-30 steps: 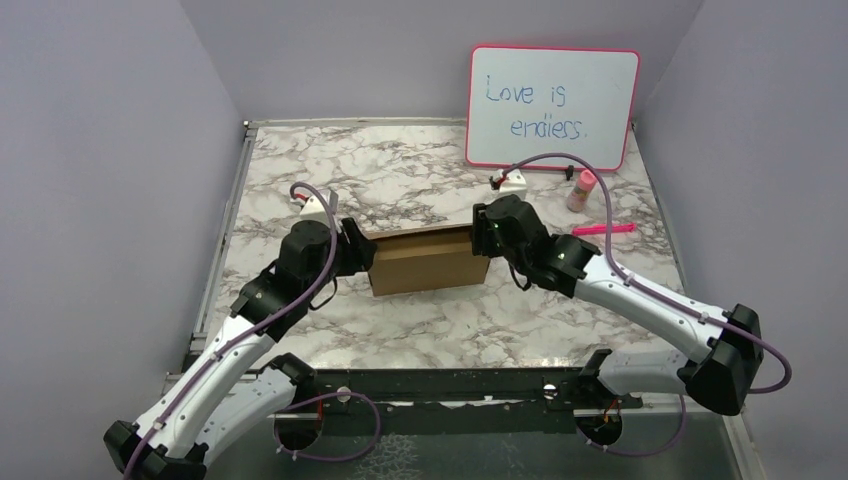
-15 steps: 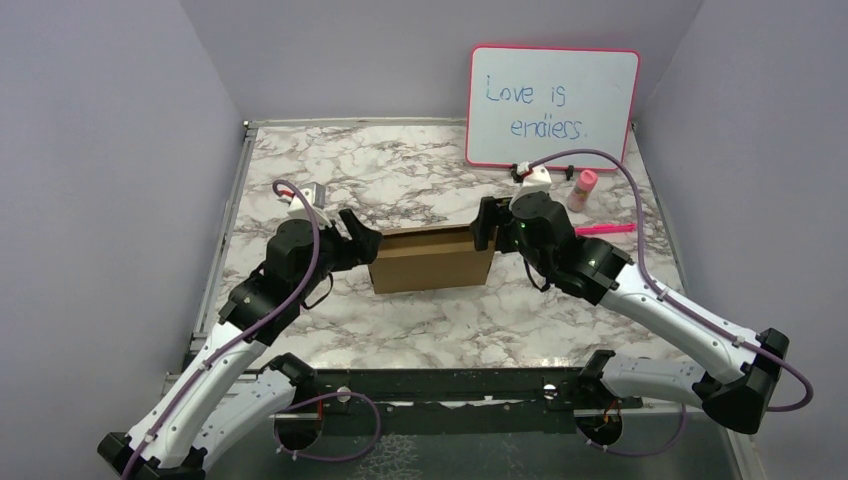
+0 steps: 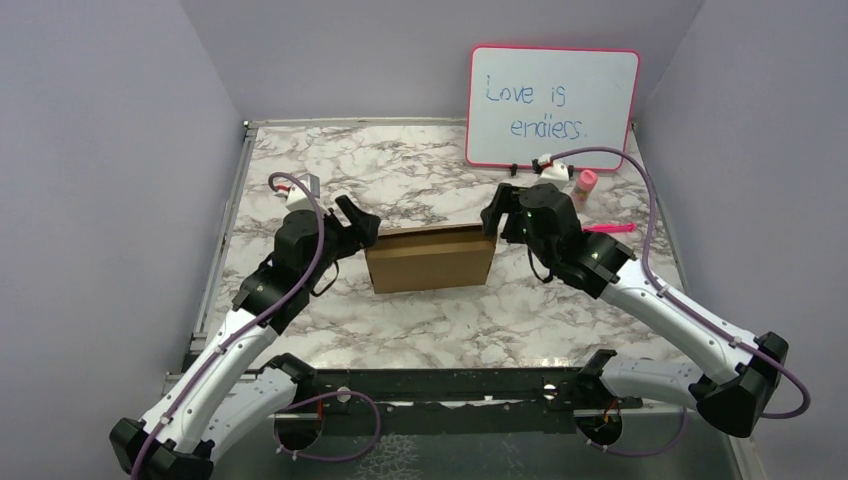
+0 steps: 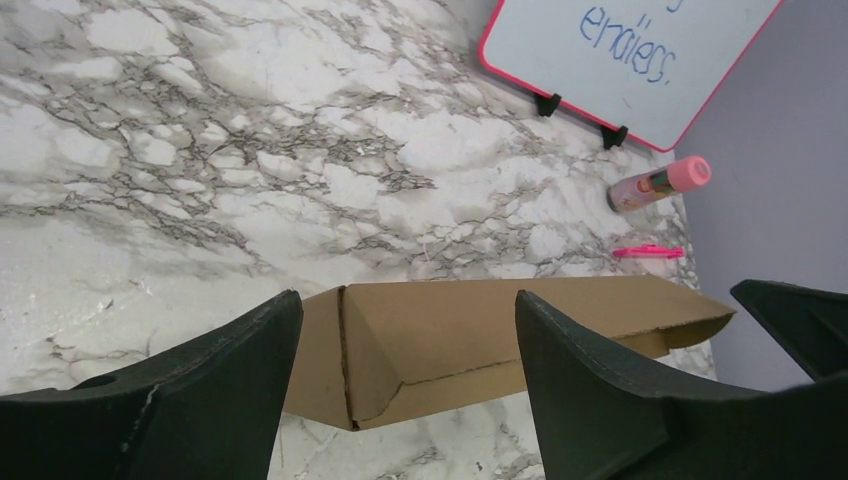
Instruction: Fold the paper box
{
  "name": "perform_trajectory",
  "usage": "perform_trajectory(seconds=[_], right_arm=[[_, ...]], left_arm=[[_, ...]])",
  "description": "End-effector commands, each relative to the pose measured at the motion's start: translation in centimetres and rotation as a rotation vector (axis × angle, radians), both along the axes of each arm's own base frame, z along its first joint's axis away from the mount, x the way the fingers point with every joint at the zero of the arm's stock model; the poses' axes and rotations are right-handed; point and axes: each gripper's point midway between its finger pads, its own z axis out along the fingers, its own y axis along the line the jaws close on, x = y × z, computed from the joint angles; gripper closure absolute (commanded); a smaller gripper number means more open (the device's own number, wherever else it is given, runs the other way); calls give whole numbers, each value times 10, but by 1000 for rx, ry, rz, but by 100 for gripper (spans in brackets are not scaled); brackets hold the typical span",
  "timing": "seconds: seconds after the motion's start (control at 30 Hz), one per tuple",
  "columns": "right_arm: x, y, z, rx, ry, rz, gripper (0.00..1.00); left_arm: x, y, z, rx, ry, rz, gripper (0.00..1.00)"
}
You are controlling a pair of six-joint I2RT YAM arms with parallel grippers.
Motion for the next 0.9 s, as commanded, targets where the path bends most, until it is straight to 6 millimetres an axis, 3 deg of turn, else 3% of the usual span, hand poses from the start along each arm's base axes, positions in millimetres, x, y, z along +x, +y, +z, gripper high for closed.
perform_trajectory(seconds=[0.0,0.43,0.63,0.87], right_arm=[[1,6,-13,45,30,-7,25],[-20,20,-66,106,115,86,35],[-25,18,-80,102,127,99,35],[-29,21,-81,129,118,126,33]], left_arm=[[5,0,-13,-34,22,1,23],[-19,-13,-66,-122,151,-69,44],[-25,-8,-81,-113,177,-58,44],[-28,2,-96,-96,191,-12,44]])
